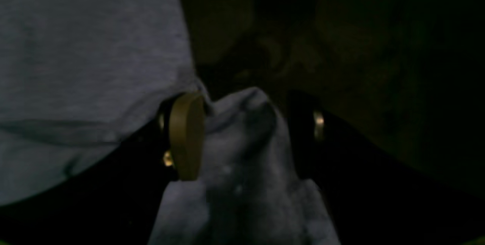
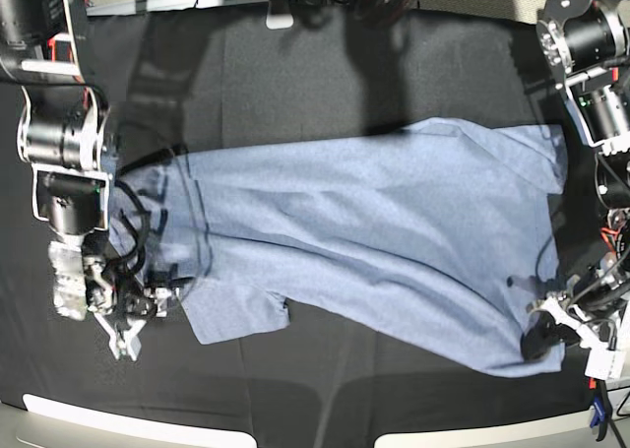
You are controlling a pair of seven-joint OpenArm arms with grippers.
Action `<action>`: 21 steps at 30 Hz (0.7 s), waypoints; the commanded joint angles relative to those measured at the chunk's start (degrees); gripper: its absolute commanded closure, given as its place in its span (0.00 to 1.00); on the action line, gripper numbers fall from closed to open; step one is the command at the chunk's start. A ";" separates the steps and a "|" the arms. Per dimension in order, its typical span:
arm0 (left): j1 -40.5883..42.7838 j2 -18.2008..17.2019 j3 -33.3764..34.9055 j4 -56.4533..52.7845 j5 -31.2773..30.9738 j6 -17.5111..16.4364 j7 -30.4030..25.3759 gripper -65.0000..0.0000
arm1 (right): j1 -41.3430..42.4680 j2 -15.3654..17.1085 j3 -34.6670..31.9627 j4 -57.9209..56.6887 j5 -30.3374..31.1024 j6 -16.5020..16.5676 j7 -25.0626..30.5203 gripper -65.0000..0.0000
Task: Layout the t-shirt on the table in an organized manner, then fold the t-shirt properly
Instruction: 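Grasp the shirt's two ends with the left and right grippers, then lift the shirt high with both grippers and swing it across the table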
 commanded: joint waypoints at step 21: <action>2.86 -0.66 -0.22 0.98 -1.42 -0.26 -5.55 1.00 | 2.16 0.72 0.15 -3.56 3.34 5.46 -3.13 0.83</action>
